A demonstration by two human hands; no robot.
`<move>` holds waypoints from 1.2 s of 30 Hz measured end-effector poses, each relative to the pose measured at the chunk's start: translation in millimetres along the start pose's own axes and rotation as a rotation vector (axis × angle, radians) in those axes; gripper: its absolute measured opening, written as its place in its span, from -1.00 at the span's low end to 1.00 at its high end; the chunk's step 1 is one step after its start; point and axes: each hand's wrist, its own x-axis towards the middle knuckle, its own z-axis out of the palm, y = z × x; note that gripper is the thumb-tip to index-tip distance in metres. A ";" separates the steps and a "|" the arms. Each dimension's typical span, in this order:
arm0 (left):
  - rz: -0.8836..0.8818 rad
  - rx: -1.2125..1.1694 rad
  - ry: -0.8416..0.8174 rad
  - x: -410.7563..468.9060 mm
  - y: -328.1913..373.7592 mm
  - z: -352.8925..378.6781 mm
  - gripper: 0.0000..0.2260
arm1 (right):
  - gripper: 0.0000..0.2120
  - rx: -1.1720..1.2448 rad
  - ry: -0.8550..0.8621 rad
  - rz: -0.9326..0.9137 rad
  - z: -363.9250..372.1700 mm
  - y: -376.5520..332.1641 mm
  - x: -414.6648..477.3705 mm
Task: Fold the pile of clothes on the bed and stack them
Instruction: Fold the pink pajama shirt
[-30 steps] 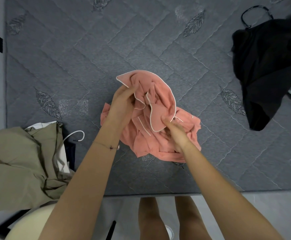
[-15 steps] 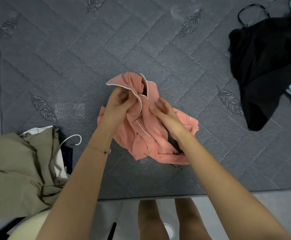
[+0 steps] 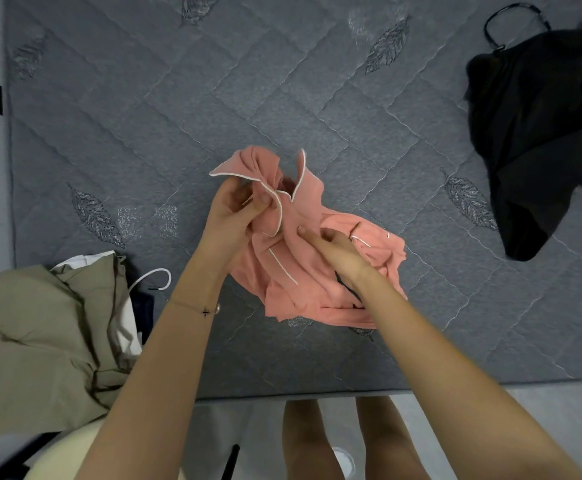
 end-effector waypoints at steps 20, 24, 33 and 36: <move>0.183 0.240 0.112 -62.1 118.4 38.3 -0.60 | -0.63 0.178 0.297 -0.730 -14.8 -160.9 -203.1; 0.224 0.339 0.057 -91.0 157.9 59.4 -0.68 | -0.72 0.266 0.207 -0.727 -15.5 -197.8 -260.8; 0.358 0.583 0.282 -141.2 196.0 86.5 -0.61 | -0.75 0.265 0.053 -0.701 -24.0 -244.5 -349.3; 0.376 0.431 0.226 -152.4 209.2 97.0 -0.63 | -0.73 0.205 0.031 -0.714 -28.7 -251.7 -365.3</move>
